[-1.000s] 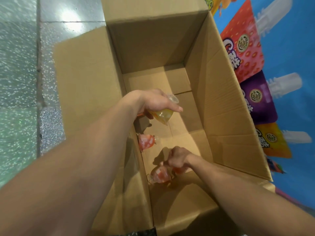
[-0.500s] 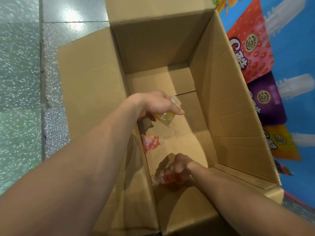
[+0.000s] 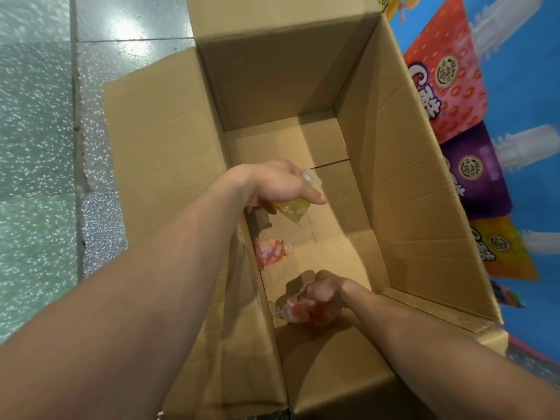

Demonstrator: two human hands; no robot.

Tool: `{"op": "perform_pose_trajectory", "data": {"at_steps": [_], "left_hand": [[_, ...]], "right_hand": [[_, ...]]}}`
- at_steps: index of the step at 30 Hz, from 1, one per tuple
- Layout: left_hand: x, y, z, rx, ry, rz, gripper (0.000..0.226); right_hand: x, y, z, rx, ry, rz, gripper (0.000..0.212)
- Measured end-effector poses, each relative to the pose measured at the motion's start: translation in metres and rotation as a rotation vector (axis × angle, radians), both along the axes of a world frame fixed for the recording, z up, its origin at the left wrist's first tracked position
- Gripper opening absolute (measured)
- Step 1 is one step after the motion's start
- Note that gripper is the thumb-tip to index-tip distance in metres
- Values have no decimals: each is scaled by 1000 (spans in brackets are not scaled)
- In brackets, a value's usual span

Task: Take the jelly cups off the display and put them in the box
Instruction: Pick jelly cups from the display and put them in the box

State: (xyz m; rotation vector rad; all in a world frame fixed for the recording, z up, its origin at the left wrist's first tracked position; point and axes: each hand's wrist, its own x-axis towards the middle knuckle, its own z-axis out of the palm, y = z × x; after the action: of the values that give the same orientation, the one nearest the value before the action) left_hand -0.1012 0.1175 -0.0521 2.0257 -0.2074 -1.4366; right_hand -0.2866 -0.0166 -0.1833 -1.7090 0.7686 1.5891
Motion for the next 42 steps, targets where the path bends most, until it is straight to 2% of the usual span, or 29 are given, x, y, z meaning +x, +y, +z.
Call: {"op": "perform_pose_trajectory", "data": {"at_steps": [2, 5, 9, 12, 19, 22, 26, 30, 35, 39, 42], "left_hand": [[0, 0, -2, 3, 4, -4, 61], [-1, -1, -6, 10, 10, -1, 62], [0, -1, -7, 13, 9, -5, 59], [3, 1, -7, -5, 10, -9, 53], [11, 0, -4, 8, -15, 11, 69], [13, -2, -1, 0, -34, 19, 56], [12, -2, -2, -13, -63, 34, 49], [9, 4, -3, -17, -70, 61, 36], [7, 6, 9, -21, -113, 129, 31], [3, 9, 32, -97, -132, 248, 36], [-7, 13, 62, -192, -148, 339, 38]], "right_hand": [[-2, 2, -3, -41, 6, -28, 32], [-7, 9, -8, -101, 3, -25, 32], [-11, 15, -20, -126, -28, -30, 50], [-12, 17, -25, -142, -49, 60, 33], [-8, 12, -23, -149, -13, 49, 25], [-10, 6, -20, -108, -30, 29, 20], [-3, -2, -8, -78, -59, -112, 25], [9, -16, 9, -87, -132, -253, 49], [30, -38, 54, -17, -207, -417, 37], [43, -54, 104, 44, -290, -563, 50], [49, -66, 152, 85, -365, -674, 49]]}}
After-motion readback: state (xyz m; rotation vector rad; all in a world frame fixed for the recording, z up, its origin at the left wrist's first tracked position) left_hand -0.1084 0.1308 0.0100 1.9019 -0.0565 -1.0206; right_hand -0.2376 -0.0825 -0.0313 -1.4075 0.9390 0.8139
